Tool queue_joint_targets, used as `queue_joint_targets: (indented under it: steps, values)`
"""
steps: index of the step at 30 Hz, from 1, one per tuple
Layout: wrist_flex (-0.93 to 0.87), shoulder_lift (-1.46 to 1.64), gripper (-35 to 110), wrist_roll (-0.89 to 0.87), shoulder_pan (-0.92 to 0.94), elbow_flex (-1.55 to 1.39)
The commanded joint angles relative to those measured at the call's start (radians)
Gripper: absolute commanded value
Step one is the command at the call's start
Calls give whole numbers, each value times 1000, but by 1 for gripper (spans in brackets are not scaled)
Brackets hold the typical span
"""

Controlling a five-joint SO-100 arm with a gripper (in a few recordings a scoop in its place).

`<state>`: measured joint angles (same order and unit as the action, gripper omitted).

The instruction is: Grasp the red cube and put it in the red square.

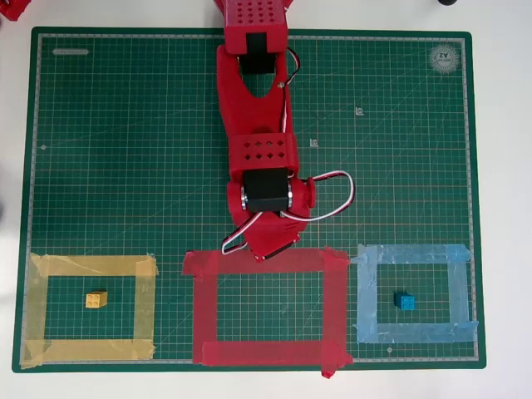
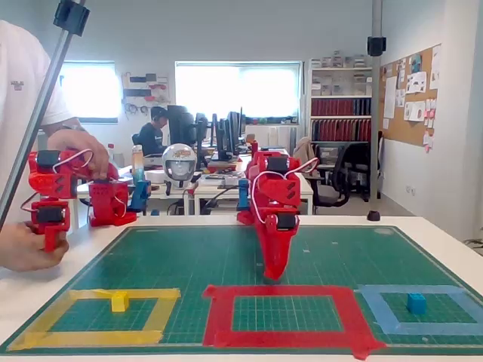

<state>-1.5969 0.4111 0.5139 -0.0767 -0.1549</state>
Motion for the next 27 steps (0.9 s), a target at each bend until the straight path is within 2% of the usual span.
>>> queue_joint_targets:
  steps: [1, 16, 27]
  values:
    - [18, 44, 10, 20, -5, -15]
    - [21, 71, 15, 26, 0, -29]
    - [67, 219, 16, 61, -66, -37]
